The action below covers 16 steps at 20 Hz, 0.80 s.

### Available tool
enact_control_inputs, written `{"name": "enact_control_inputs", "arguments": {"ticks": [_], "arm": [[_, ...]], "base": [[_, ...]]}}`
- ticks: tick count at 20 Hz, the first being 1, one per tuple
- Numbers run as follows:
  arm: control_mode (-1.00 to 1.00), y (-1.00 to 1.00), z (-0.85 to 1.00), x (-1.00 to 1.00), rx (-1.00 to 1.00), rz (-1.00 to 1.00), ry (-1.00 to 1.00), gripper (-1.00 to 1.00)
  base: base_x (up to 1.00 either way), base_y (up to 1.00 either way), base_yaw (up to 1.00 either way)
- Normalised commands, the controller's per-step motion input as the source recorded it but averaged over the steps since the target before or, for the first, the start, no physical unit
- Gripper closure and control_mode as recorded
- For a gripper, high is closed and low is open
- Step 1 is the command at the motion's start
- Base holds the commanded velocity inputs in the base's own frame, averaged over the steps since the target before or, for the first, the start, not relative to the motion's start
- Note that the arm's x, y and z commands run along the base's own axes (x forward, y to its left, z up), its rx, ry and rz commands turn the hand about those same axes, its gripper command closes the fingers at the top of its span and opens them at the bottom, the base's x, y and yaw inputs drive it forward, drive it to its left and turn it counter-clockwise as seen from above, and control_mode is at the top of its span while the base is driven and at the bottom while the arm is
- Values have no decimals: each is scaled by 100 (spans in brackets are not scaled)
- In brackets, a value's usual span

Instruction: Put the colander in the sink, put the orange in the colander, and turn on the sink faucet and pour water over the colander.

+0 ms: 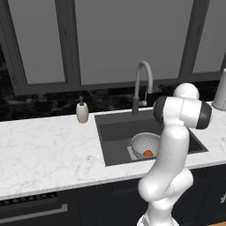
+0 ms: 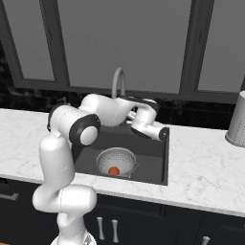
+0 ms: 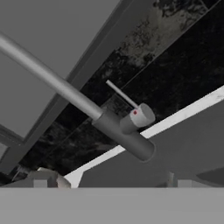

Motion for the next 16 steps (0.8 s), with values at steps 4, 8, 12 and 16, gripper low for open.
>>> {"name": "enact_control_inputs", "arguments": {"ticks": [4, 8, 12, 16], "arm": [[-100, 34, 0, 44, 0, 0, -1, -100], [-100, 11, 0, 47, 0, 0, 0, -100], [-100, 0, 0, 42, 0, 0, 0, -100], [-100, 1, 0, 40, 0, 0, 0, -100]], "base": [[0, 0, 0], [0, 0, 0], [0, 0, 0], [0, 0, 0]]}}
